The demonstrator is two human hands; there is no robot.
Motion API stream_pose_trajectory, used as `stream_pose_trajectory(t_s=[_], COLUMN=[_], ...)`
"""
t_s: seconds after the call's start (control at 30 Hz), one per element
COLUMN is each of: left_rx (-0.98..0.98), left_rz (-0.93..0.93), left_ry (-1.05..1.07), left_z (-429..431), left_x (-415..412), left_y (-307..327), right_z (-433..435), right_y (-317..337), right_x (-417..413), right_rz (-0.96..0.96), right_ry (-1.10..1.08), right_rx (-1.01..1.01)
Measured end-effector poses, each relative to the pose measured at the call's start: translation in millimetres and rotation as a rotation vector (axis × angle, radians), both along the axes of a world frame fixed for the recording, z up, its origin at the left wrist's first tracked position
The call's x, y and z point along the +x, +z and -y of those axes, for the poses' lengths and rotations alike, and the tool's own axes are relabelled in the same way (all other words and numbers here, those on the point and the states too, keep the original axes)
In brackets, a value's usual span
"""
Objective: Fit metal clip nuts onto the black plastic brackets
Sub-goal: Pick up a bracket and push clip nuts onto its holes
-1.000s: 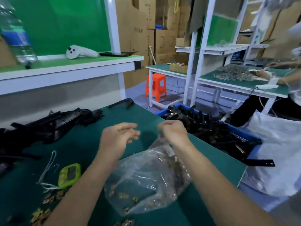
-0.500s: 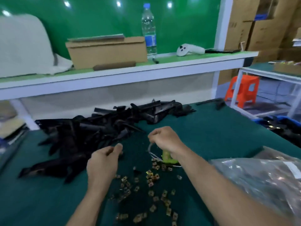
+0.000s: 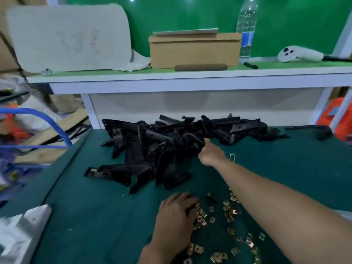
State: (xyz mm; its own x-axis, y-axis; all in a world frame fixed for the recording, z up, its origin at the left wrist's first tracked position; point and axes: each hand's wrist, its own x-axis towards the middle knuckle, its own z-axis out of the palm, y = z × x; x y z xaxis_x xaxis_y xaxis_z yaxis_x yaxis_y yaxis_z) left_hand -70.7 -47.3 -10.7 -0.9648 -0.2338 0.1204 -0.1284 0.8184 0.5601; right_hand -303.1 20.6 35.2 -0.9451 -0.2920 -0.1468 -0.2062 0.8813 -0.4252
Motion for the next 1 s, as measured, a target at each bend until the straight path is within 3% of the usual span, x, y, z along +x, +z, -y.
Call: stream_pose_trajectory(t_s=[0.1, 0.3, 0.37, 0.5, 0.57, 0.7, 1.0], left_rx=[0.030, 0.051, 0.071, 0.129, 0.110, 0.082, 0.254], left_rz=[-0.045, -0.049, -0.039, 0.000, 0.032, -0.032, -0.124], left_ry=[-0.041, -0.031, -0.052, -0.049, -0.084, -0.008, 0.049], left_z=[-0.4, 4.6, 6.9, 13.4, 15.9, 13.5, -1.3], left_x=[1.5, 4.4, 4.6, 6.0, 6.6, 7.2, 8.5], left_y=[0.6, 5.4, 7.7, 9.5, 7.4, 2.9, -0.1], right_z=[8.8, -8.8, -27.6, -72.5, -93.6, -124.2, -127.2], right_y=[-3.4, 9.6, 19.7, 20.7, 9.2, -10.6, -31.5], right_x=[-1.2, 11.1, 21.0, 70.8, 100.5, 145.1, 162.7], right_rz=[-0.208, -0.398, -0.289, 0.120, 0.218, 0.147, -0.282], right_ry=[-0.073, -0.208, -0.228, -0.135, -0.167, -0.204, -0.049], right_rx=[0.072, -0.075, -0.229, -0.694, -0.805, -0.646, -0.277])
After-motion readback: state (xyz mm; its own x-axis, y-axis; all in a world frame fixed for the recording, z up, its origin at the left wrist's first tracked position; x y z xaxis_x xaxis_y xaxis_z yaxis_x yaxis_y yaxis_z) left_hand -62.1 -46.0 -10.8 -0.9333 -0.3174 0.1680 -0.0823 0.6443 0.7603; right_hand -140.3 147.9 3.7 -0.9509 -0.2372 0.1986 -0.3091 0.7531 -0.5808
